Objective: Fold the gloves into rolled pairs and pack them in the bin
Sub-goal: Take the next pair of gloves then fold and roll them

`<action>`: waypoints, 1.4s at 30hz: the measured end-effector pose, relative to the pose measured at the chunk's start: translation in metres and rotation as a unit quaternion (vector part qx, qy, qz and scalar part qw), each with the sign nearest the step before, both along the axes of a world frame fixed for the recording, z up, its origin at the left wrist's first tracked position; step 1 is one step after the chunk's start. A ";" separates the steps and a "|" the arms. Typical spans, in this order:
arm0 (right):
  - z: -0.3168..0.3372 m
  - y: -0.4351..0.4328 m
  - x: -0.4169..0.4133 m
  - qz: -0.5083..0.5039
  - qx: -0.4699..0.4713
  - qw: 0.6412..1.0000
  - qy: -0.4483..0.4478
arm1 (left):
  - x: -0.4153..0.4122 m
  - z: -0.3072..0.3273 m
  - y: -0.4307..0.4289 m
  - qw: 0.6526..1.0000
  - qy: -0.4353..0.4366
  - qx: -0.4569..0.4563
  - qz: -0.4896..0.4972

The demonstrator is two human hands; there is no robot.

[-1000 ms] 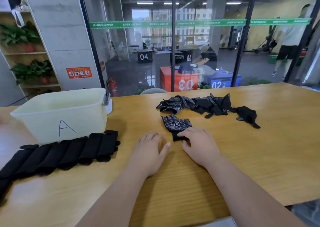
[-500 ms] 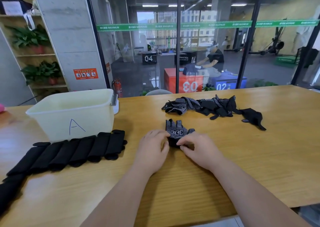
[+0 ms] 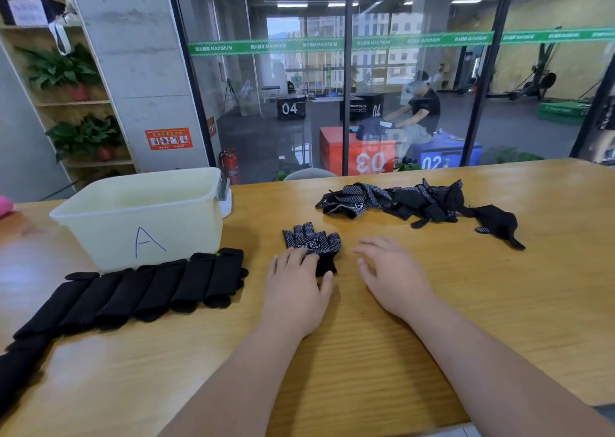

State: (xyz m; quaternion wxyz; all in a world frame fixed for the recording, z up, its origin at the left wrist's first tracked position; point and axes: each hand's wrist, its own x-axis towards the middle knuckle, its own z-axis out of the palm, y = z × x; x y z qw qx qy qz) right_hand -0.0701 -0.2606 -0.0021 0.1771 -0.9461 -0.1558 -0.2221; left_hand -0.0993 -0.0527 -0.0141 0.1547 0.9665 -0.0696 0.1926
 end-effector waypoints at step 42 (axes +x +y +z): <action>0.002 0.008 0.010 -0.125 -0.050 0.991 0.000 | -0.004 0.007 -0.005 0.998 0.043 0.025 0.027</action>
